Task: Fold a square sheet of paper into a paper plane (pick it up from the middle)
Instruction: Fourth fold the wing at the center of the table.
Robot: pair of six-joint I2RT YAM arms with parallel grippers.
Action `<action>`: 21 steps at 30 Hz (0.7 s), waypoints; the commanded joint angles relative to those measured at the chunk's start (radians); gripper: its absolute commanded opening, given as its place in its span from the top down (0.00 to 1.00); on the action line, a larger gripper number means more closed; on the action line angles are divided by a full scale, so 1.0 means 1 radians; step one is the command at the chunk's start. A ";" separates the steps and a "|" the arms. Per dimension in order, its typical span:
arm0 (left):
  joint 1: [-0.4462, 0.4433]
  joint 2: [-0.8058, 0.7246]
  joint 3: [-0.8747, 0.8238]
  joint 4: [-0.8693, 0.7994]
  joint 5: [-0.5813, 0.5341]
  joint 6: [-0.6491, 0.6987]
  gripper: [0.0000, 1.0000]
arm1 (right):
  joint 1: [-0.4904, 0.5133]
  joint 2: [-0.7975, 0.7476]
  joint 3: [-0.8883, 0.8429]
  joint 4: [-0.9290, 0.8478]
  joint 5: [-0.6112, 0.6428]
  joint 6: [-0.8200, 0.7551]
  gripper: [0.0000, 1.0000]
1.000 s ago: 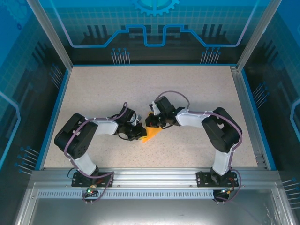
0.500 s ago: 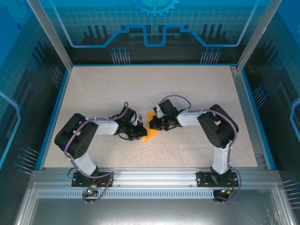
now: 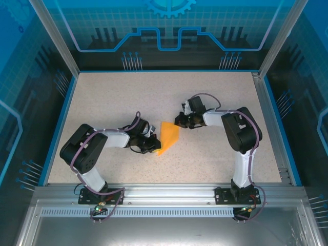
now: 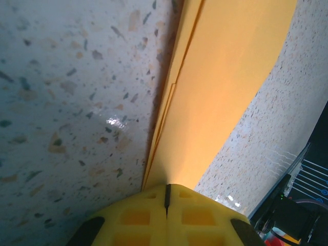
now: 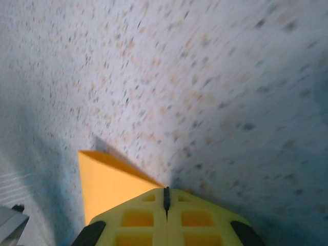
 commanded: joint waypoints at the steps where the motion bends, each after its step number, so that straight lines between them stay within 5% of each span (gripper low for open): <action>1: -0.025 0.049 -0.041 -0.117 -0.020 0.023 0.95 | -0.029 0.023 0.041 -0.067 0.064 -0.044 0.96; 10: -0.034 0.039 -0.033 -0.105 -0.020 -0.014 0.95 | -0.031 -0.084 0.054 -0.118 0.039 -0.064 0.92; 15: -0.066 0.020 -0.019 -0.039 -0.005 -0.103 0.92 | -0.019 -0.186 -0.018 -0.147 0.046 -0.033 0.83; 21: -0.089 -0.083 0.048 -0.191 -0.106 -0.054 0.78 | 0.013 -0.318 -0.160 -0.145 0.066 0.048 0.67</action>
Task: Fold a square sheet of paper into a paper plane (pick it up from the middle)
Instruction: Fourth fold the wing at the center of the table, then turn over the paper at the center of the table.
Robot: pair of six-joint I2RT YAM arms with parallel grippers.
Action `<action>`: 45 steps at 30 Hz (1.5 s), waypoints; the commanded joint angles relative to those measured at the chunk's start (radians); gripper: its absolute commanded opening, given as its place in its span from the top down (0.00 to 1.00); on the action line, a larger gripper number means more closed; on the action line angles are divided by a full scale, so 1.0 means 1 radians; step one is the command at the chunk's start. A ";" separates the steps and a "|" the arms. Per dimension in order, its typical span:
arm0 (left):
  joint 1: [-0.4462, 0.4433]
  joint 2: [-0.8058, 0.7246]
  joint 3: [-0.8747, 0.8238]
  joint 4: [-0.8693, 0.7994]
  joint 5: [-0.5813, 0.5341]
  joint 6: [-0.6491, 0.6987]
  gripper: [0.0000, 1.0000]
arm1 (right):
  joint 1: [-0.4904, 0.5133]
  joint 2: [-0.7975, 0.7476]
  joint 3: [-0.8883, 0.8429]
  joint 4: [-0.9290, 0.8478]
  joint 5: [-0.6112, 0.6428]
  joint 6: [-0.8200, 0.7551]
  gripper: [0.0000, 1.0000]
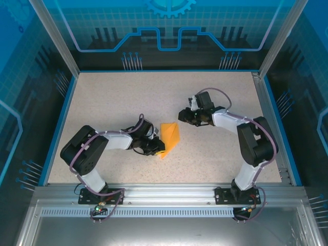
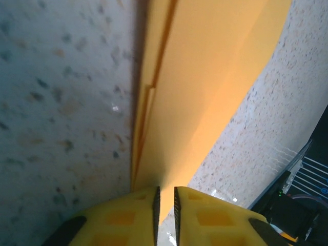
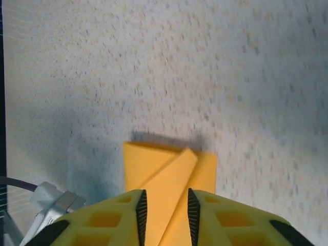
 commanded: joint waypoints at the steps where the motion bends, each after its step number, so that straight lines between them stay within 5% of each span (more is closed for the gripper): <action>1: -0.009 -0.078 0.047 -0.194 -0.099 0.048 0.76 | 0.031 -0.069 -0.079 -0.036 0.024 0.059 0.64; 8: -0.001 -0.164 0.142 -0.353 -0.212 0.170 0.62 | 0.080 -0.113 -0.169 -0.046 0.066 0.126 0.54; 16: 0.016 -0.083 0.241 -0.388 -0.259 0.241 0.61 | 0.143 -0.137 -0.185 -0.098 0.148 0.189 0.37; 18: 0.018 -0.080 0.242 -0.381 -0.281 0.244 0.61 | 0.158 -0.150 -0.164 -0.142 0.192 0.192 0.27; 26: 0.037 -0.054 0.270 -0.393 -0.291 0.260 0.61 | 0.199 -0.191 -0.077 -0.301 0.343 0.170 0.27; 31: 0.046 -0.039 0.286 -0.392 -0.293 0.256 0.61 | 0.239 -0.200 -0.099 -0.251 0.433 0.153 0.25; 45: 0.051 0.053 0.384 -0.405 -0.246 0.260 0.61 | 0.214 -0.092 -0.134 -0.111 0.185 0.195 0.36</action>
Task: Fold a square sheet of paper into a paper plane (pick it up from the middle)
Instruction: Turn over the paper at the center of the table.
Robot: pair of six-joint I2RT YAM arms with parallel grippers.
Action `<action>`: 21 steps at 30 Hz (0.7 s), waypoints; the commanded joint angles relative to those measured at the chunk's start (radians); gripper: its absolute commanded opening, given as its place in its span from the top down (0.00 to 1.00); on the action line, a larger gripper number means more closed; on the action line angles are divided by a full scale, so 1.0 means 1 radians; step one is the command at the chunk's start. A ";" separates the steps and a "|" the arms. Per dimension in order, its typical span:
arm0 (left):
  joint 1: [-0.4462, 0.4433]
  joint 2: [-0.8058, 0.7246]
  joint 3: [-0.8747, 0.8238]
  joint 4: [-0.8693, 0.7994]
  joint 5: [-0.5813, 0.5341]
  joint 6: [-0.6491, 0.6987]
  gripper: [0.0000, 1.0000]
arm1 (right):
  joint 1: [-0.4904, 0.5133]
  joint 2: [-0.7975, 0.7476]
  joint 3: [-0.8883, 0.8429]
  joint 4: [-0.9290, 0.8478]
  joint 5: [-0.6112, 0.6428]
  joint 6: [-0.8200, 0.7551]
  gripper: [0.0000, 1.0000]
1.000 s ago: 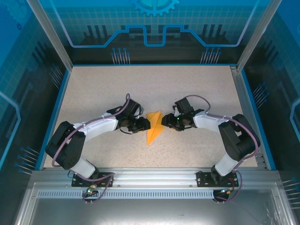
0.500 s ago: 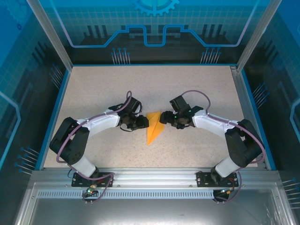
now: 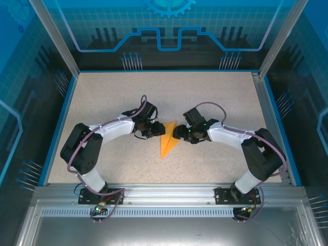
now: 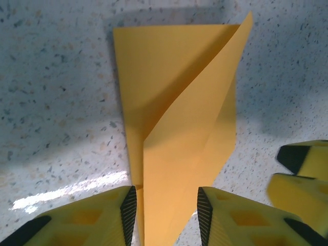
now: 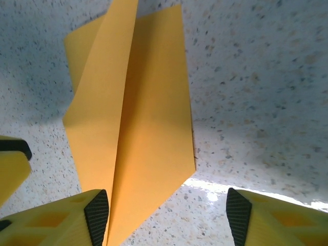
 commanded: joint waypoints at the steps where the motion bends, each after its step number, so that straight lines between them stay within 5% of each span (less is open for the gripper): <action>1: 0.009 0.038 0.039 -0.042 0.024 0.029 0.61 | -0.006 0.043 0.000 0.046 -0.071 0.007 0.36; 21: 0.009 0.145 0.066 -0.060 0.044 0.059 0.65 | -0.015 0.139 0.036 0.080 -0.111 0.013 0.44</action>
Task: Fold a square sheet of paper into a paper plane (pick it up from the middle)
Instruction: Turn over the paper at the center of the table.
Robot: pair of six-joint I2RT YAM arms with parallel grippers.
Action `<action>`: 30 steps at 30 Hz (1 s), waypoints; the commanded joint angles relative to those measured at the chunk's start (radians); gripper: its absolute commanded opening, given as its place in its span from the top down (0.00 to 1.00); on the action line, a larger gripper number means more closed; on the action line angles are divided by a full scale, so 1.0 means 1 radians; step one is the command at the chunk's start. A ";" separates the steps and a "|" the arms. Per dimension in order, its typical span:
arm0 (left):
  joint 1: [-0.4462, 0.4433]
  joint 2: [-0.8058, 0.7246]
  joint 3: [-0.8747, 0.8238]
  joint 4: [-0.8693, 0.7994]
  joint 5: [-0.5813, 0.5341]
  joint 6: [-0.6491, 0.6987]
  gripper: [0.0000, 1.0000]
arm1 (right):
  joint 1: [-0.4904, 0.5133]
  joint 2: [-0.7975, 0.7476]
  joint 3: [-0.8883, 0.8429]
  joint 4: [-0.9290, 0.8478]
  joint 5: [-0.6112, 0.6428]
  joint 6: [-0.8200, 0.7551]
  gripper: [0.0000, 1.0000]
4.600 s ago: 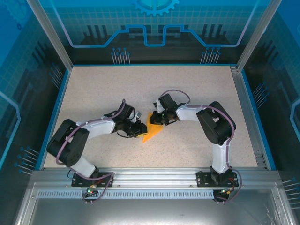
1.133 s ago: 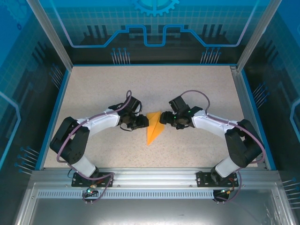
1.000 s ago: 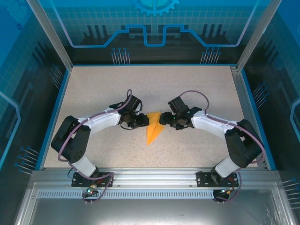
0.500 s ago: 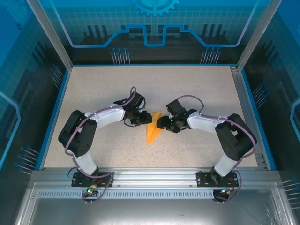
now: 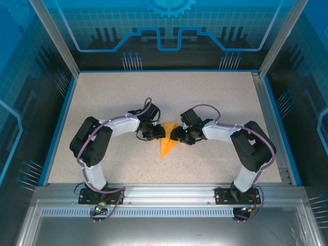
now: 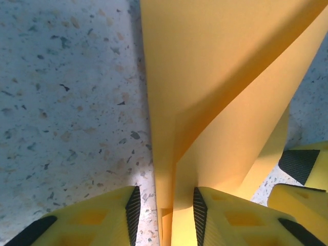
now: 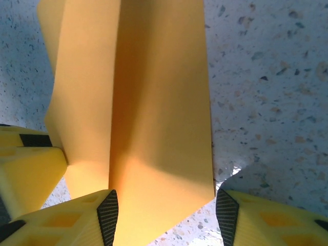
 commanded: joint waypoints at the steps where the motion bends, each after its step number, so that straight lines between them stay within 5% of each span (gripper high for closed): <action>1: 0.010 0.022 0.027 -0.023 0.033 0.026 0.65 | -0.010 0.026 0.014 0.017 -0.017 0.014 0.44; 9: 0.009 0.040 0.003 -0.018 0.030 0.032 0.71 | -0.008 0.003 -0.035 0.144 -0.066 0.055 0.43; 30: 0.008 0.039 -0.021 -0.002 0.034 0.021 0.75 | 0.020 0.024 0.036 0.132 -0.085 0.075 0.42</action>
